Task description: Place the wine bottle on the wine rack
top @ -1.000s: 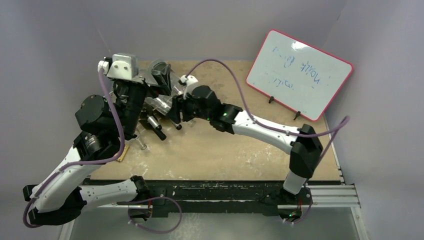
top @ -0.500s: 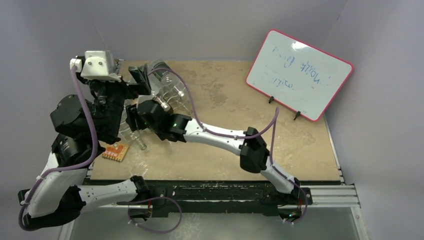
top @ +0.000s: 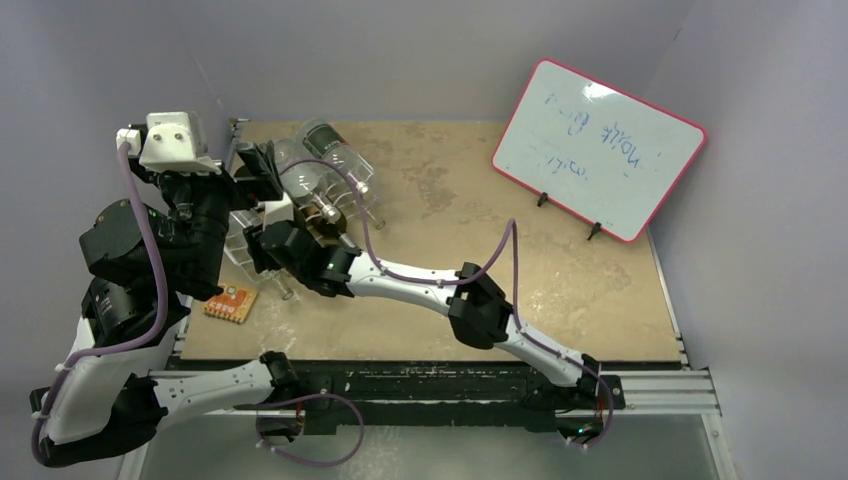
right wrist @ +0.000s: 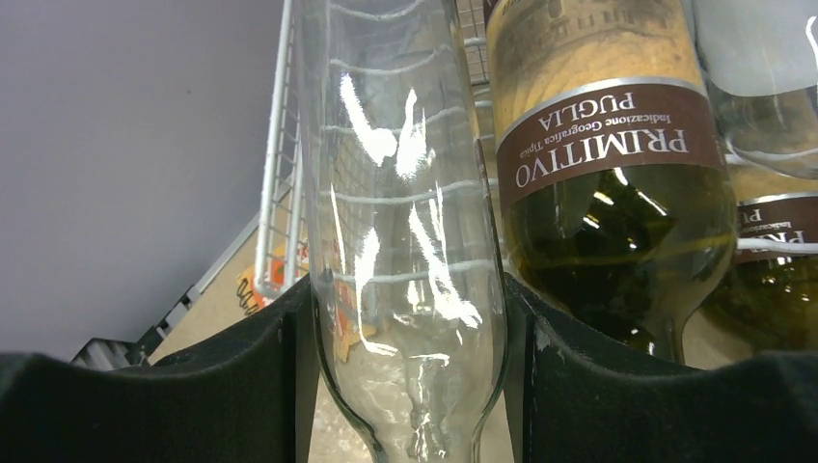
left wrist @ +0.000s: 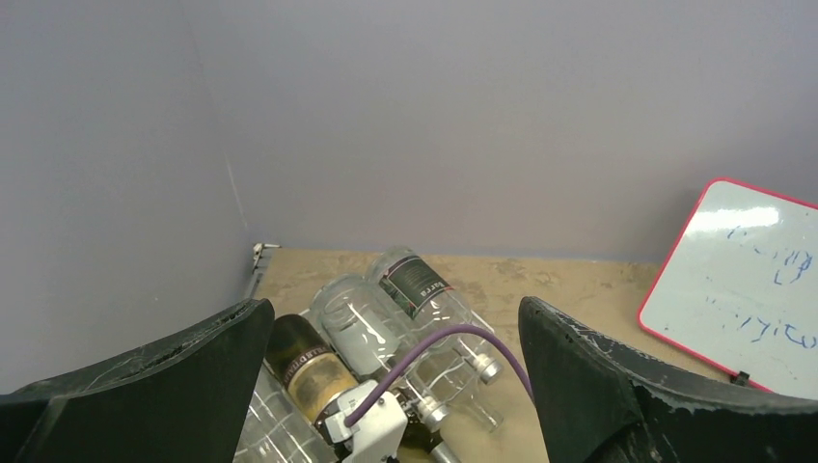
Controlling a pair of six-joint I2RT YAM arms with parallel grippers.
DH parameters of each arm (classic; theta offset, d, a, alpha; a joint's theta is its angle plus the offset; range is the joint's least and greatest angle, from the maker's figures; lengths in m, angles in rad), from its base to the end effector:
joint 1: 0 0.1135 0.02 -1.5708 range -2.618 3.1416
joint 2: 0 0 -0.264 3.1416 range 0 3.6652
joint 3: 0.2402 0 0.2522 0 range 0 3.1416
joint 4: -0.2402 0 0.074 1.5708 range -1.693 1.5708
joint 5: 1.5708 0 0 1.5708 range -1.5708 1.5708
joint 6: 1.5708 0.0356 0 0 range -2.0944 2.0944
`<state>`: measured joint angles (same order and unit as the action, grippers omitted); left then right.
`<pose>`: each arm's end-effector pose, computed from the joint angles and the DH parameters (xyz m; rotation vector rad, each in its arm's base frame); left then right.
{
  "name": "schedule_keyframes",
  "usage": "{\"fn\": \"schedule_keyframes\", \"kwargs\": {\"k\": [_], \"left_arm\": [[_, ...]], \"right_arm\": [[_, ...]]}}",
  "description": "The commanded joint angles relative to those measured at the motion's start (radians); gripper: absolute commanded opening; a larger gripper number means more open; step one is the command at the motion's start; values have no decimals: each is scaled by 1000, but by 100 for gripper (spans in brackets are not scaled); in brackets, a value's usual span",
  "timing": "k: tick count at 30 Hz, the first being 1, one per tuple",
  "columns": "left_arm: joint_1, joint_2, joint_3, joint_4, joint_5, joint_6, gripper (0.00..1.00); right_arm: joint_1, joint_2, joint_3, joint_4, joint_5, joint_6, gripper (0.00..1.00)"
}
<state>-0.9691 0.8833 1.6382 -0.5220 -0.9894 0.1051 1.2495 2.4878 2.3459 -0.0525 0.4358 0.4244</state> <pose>0.0703 -0.0498 0.5507 -0.0890 1.4411 -0.0474 0.1989 0.5501 0.2783 -0.4199 1.7736 0.8291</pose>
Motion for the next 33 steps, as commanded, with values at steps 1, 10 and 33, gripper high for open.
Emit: {"fn": "schedule_keyframes", "kwargs": {"k": [1, 10, 33], "left_arm": [[0, 1, 15, -29, -15, -30, 99], [0, -8, 11, -75, -10, -76, 99], [1, -5, 11, -98, -17, -93, 98]], "right_arm": [[-4, -4, 78, 193, 40, 11, 0], [-4, 64, 102, 273, 49, 23, 9], [-18, 83, 71, 306, -27, 11, 69]]}}
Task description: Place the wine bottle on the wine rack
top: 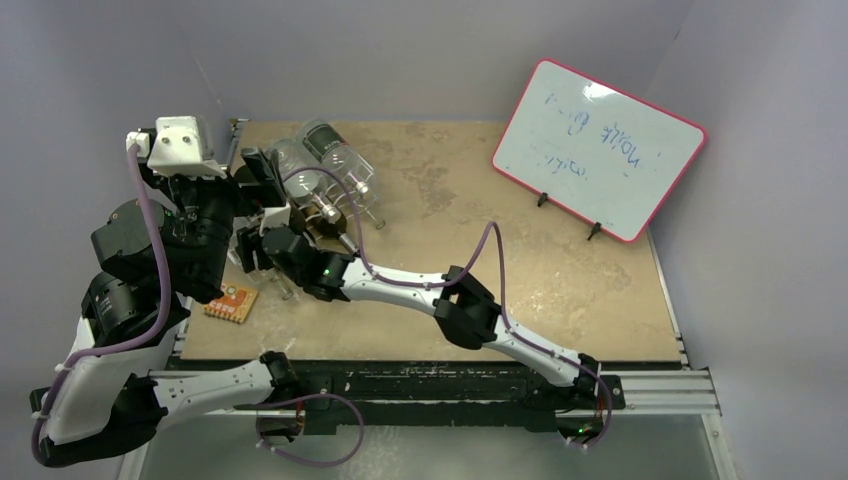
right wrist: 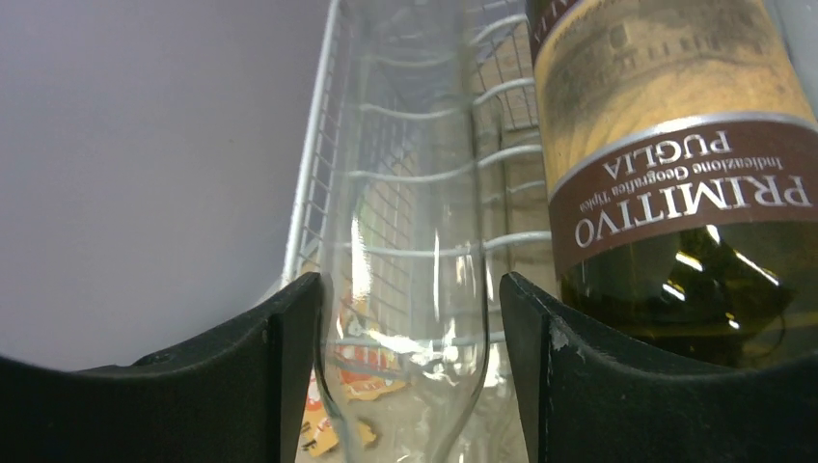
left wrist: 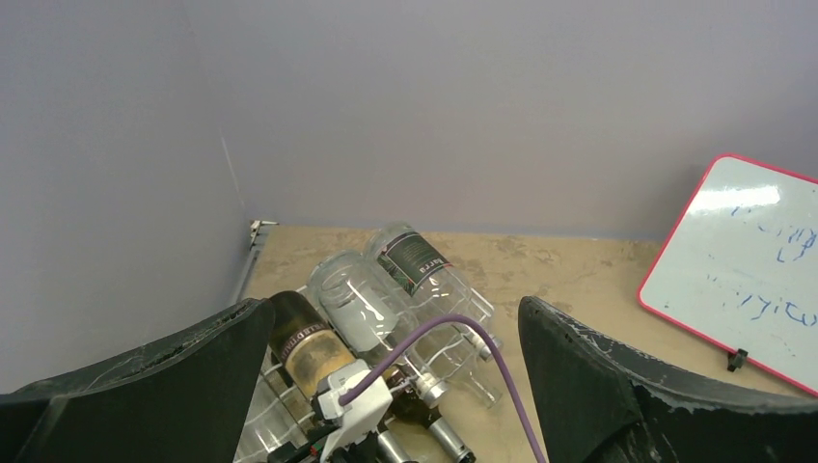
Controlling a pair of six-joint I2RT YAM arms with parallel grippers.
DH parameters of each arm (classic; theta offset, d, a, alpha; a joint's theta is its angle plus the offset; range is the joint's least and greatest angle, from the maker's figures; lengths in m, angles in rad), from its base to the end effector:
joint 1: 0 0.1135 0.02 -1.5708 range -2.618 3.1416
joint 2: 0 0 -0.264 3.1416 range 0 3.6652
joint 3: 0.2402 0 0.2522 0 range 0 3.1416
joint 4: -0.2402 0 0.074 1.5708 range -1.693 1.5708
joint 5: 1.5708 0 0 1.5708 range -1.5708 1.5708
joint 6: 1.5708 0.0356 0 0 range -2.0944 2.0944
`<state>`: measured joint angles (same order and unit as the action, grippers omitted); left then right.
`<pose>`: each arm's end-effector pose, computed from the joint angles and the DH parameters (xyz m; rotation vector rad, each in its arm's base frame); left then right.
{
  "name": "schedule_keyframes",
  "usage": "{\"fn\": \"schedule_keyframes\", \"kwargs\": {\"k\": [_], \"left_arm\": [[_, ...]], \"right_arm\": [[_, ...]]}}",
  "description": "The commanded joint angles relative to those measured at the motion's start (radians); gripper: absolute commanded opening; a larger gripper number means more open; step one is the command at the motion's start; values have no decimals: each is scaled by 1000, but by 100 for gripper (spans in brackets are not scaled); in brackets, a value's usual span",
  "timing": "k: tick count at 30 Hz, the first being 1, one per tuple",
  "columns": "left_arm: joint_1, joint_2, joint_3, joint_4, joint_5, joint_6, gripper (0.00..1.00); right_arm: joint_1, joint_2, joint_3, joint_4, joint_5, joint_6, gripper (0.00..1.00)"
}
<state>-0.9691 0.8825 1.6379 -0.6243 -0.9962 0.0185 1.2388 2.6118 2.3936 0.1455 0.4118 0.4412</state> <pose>0.0711 -0.0507 0.5412 -0.0920 1.4970 -0.0489 0.2111 0.5685 0.2447 -0.3543 1.6871 0.9358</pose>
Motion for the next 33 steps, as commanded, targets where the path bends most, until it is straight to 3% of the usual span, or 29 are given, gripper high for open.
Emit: {"fn": "schedule_keyframes", "kwargs": {"k": [1, 10, 18, 22, 25, 28, 33], "left_arm": [[1, -4, 11, 5, -14, -5, 98], [1, 2, 9, 26, -96, -19, 99], [0, 1, -16, 68, -301, -193, 99], [0, -41, 10, 24, -126, -239, 99], [0, -54, 37, -29, -36, -187, 99], [0, -110, -8, 8, -20, -148, 99], [0, -138, -18, -16, 23, -152, 100]], "right_arm": [[-7, -43, 24, 105, -5, -6, 70], [-8, -81, 23, 87, -60, 2, 75], [-14, -236, -75, 122, -153, -6, 82], [-19, -324, -153, 142, -162, -18, 82], [-19, -398, -237, 146, -177, -31, 82], [-20, -482, -378, 163, -205, -46, 75], [-11, -583, -541, 120, -248, -59, 52]]}}
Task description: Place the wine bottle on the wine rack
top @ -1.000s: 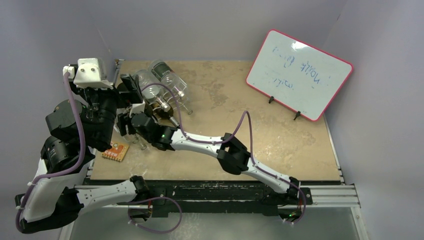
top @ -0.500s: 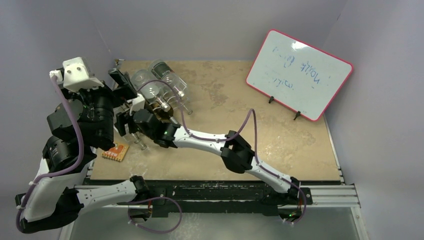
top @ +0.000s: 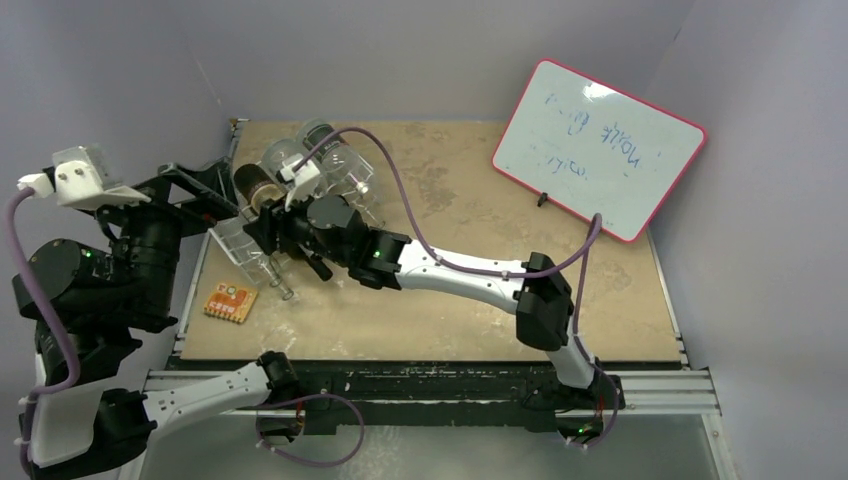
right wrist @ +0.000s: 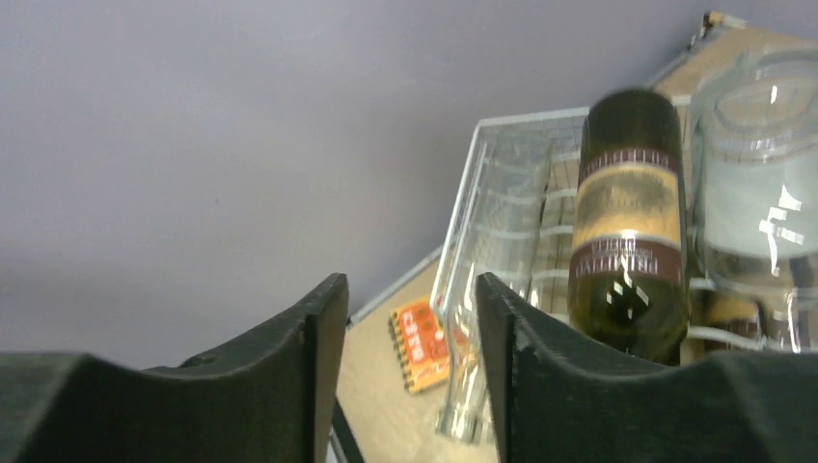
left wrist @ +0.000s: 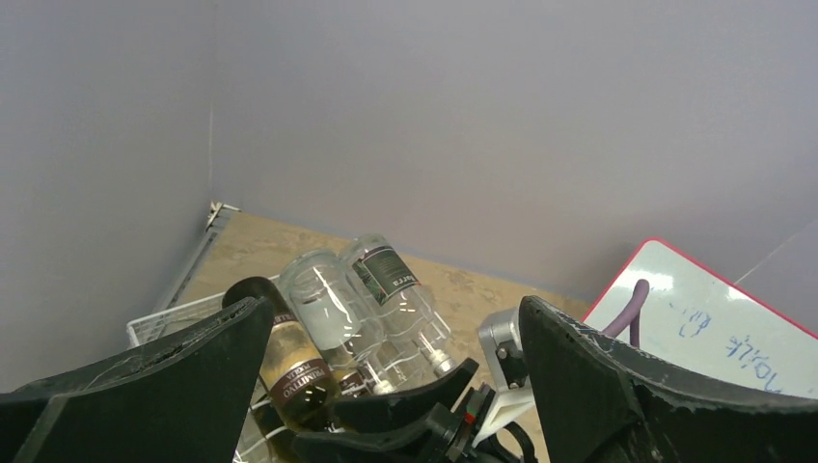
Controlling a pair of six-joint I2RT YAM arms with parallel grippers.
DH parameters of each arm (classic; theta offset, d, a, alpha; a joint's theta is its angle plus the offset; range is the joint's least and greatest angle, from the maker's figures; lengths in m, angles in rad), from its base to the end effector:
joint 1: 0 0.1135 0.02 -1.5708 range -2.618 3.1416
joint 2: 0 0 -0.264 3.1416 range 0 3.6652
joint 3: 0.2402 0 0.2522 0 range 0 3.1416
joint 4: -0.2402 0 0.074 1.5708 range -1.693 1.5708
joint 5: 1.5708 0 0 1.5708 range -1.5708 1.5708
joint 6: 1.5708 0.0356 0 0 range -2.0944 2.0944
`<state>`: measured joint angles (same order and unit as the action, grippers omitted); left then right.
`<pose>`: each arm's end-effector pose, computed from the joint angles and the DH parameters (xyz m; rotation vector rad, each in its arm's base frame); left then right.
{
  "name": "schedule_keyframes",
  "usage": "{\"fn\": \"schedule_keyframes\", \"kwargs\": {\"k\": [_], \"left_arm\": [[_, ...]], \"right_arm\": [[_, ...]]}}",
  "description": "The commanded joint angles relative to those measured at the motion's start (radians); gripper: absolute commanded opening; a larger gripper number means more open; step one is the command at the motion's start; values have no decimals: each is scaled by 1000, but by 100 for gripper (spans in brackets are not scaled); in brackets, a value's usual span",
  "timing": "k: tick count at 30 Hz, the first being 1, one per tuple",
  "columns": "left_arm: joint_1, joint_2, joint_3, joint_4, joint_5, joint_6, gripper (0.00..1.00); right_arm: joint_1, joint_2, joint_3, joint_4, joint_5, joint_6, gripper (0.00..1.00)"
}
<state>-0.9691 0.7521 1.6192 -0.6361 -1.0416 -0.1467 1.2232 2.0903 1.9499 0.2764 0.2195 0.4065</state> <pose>0.0420 -0.0069 0.5405 -0.3120 1.4247 -0.2147 0.1809 0.4766 0.3825 -0.4320 1.4870 1.1651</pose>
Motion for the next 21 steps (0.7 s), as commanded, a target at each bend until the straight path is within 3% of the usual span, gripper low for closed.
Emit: {"fn": "schedule_keyframes", "kwargs": {"k": [1, 4, 9, 12, 21], "left_arm": [[0, -3, 2, -10, 70, 10, 100], [0, 13, 7, -40, 73, -3, 100], [0, 33, 14, -72, 70, -20, 100], [0, 39, 12, -77, 85, -25, 100], [0, 41, -1, -77, 118, -27, 100]], "right_arm": [[9, -74, -124, -28, -66, -24, 47], [31, -106, -199, -57, -94, -44, 42], [71, -92, -233, -139, -157, -90, 52], [76, -73, -231, -169, -165, -89, 52], [75, 62, -95, -261, -102, -78, 37]]}}
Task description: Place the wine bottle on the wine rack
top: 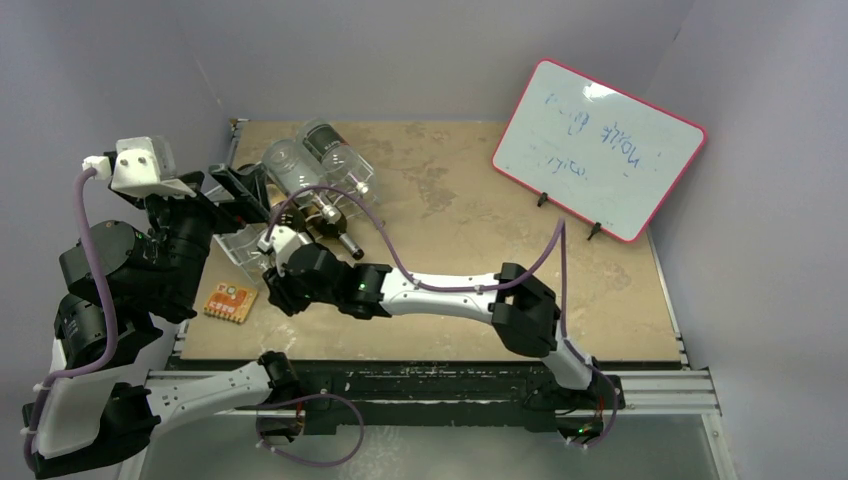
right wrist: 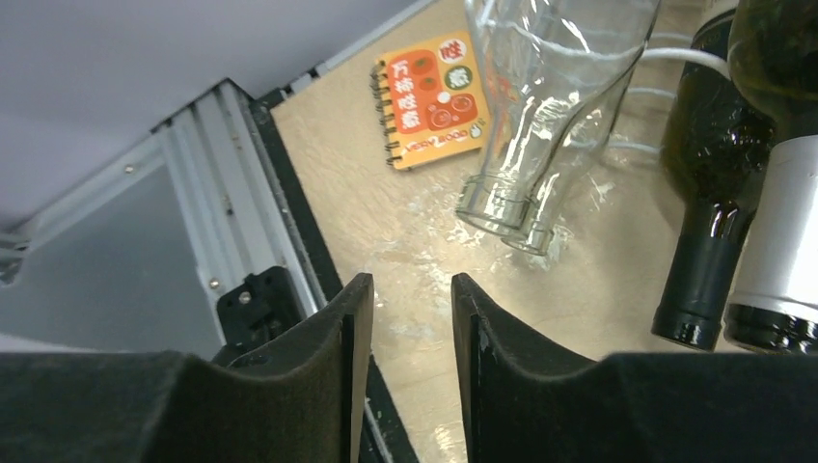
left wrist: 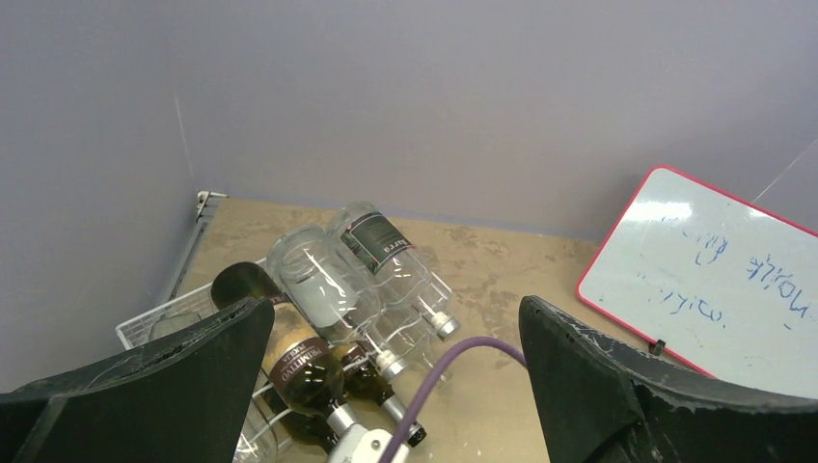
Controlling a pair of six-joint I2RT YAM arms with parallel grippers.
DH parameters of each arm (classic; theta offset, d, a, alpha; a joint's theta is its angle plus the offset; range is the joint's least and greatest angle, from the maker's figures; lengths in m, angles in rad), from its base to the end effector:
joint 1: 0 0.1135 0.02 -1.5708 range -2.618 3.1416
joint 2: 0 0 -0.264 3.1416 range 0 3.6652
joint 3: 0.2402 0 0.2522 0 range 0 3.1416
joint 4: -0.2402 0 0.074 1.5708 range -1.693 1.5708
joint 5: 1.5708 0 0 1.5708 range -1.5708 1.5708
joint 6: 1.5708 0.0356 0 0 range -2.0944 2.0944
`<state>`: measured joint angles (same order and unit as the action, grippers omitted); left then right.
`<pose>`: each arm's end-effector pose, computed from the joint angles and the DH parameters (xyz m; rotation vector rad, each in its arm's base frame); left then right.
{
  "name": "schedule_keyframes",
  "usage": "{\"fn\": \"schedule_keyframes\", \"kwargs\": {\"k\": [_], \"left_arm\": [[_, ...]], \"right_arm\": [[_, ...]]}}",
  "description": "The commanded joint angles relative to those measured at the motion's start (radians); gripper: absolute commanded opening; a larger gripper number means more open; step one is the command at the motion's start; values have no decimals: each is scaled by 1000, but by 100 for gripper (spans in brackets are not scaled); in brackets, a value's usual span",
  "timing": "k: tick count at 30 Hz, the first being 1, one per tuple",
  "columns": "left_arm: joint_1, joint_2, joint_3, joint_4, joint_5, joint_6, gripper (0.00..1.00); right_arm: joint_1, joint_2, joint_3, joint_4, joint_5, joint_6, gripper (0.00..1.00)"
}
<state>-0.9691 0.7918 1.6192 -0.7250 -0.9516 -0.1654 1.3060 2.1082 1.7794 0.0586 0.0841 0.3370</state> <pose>0.0524 -0.0251 0.5320 -0.1768 1.5047 -0.2115 0.1368 0.4932 0.2887 -0.8653 1.7800 1.0450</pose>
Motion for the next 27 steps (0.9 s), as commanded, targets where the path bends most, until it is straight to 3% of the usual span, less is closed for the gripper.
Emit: {"fn": "schedule_keyframes", "kwargs": {"k": [1, 12, 21, 27], "left_arm": [[0, 1, -3, 13, 29, -7, 100], [1, -2, -22, 14, 26, -16, 98], [0, -8, -21, 4, 43, -22, 98], [0, -6, -12, -6, 47, -29, 98]], "right_arm": [[-8, 52, 83, -43, 41, -7, 37], [-26, 125, 164, -21, 68, -12, 20], [-46, 204, 303, -87, 69, -6, 21], [-57, 208, 318, -97, 76, 9, 27]]}}
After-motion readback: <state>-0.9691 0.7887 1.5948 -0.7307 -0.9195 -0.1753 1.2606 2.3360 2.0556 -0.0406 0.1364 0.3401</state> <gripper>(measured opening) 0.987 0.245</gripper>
